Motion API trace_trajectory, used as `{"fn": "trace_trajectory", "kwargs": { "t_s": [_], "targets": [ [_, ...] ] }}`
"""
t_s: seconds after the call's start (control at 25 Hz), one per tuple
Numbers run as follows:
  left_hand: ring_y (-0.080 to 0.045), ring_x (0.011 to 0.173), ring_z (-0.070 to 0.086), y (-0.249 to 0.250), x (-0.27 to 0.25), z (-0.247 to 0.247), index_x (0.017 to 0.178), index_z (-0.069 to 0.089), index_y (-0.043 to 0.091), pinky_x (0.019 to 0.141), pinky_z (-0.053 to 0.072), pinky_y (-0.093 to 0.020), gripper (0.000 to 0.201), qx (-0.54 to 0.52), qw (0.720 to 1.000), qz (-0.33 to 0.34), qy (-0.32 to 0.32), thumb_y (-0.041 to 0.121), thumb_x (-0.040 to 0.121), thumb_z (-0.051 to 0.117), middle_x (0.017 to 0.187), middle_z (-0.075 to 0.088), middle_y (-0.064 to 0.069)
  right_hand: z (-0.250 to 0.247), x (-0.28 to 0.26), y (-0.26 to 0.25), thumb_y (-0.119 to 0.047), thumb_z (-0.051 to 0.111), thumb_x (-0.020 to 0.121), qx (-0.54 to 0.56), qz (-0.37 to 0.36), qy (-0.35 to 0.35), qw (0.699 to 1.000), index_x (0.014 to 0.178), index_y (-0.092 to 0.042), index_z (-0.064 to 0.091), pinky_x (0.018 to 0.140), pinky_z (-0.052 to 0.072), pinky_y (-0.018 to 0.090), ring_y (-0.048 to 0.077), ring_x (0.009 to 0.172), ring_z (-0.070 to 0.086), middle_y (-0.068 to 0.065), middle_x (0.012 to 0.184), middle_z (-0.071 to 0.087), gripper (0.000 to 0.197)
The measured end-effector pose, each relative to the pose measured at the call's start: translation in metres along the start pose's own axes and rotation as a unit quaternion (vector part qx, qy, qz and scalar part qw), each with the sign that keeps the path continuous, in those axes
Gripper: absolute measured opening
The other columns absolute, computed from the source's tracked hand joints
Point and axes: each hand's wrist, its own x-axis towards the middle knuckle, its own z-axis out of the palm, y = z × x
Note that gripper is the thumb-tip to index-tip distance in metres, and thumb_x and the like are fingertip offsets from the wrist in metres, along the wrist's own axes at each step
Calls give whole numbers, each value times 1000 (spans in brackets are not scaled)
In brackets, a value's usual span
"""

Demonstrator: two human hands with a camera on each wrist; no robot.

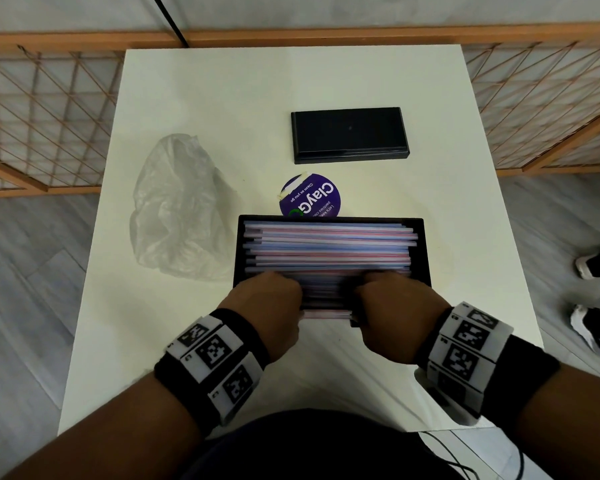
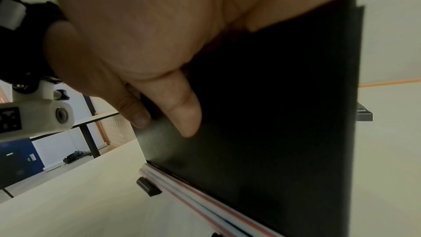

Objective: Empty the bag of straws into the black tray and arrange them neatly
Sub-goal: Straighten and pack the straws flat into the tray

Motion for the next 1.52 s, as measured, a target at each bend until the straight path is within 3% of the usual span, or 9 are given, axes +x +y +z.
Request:
{"fn": "trace_trajectory", "kwargs": {
  "t_s": [0.24, 0.36, 0.44, 0.6, 0.76, 1.04, 1.2, 1.36, 1.52],
  "targets": [
    [-23, 98, 67, -9, -4, -12, 103, 70, 18, 84, 52, -30, 26, -91, 987, 66, 113, 38, 87, 70, 104, 71, 0, -9, -3, 1, -33, 57, 80, -15, -23, 87, 996, 101, -23, 65, 80, 53, 35, 26, 97, 63, -3, 103, 64, 24],
    [-16, 81, 54, -20, -16, -20, 87, 62, 15, 71, 39, -25, 24, -238, 884, 56, 398, 39, 84, 64, 87, 59, 2, -7, -12, -1, -48, 65, 69, -14, -68, 260, 963, 104, -18, 62, 83, 49, 42, 31, 97, 57, 5, 105, 61, 46],
    [-15, 99, 52, -32, -10, -16, 109, 60, 10, 84, 41, -27, 28, -339, 816, -55, 465, 33, 93, 53, 110, 56, 0, -1, -10, -7, -60, 62, 69, -35, -67, 264, 961, 133, -13, 51, 101, 41, 50, 35, 123, 47, 11, 135, 52, 80],
    [-23, 132, 51, -45, 16, 8, 143, 46, 20, 114, 39, -43, 60, -534, 773, -209, 272, 58, 98, 36, 144, 54, -5, 16, 7, -13, -67, 53, 75, -108, -60, 167, 978, 152, -9, 28, 115, 24, 59, 36, 148, 21, 14, 160, 25, 100],
    [-9, 104, 65, -32, 19, 16, 95, 67, 53, 99, 51, -40, 39, -620, 711, -162, 290, 54, 104, 30, 105, 71, 14, 6, 16, -12, -60, 54, 82, -68, -51, 150, 985, 156, -12, 7, 119, 11, 57, 31, 151, 5, 9, 165, 4, 99],
    [-15, 106, 66, -30, 25, 11, 87, 66, 64, 101, 52, -48, 38, -615, 706, -146, 320, 55, 97, 30, 103, 72, 14, -6, 27, -15, -61, 50, 87, -72, -66, 110, 989, 154, -18, -9, 120, -2, 54, 24, 151, -8, 2, 165, -11, 100],
    [-15, 105, 66, -27, 28, 13, 86, 67, 61, 100, 53, -50, 40, -626, 692, -141, 331, 53, 97, 30, 101, 71, 14, -17, 23, -13, -62, 58, 81, -46, -70, 143, 986, 153, -17, 20, 119, 10, 54, 25, 150, 18, 4, 162, 22, 92],
    [-20, 100, 68, -28, 32, 14, 89, 71, 47, 98, 54, -51, 41, -629, 689, -159, 324, 53, 97, 31, 99, 74, 7, -3, -9, -12, -35, 64, 78, -17, -179, 378, 908, 90, -13, 64, 69, 47, 38, 29, 77, 60, 4, 84, 63, 25],
    [-29, 94, 70, -48, 26, 28, 105, 72, 6, 82, 57, -39, 56, -756, 524, -282, 273, 50, 104, 37, 112, 74, -18, 41, -23, 7, -49, 49, 84, -5, -7, 116, 993, 100, -21, 60, 66, 55, 35, 25, 81, 69, -3, 86, 69, 34]
  ]
}}
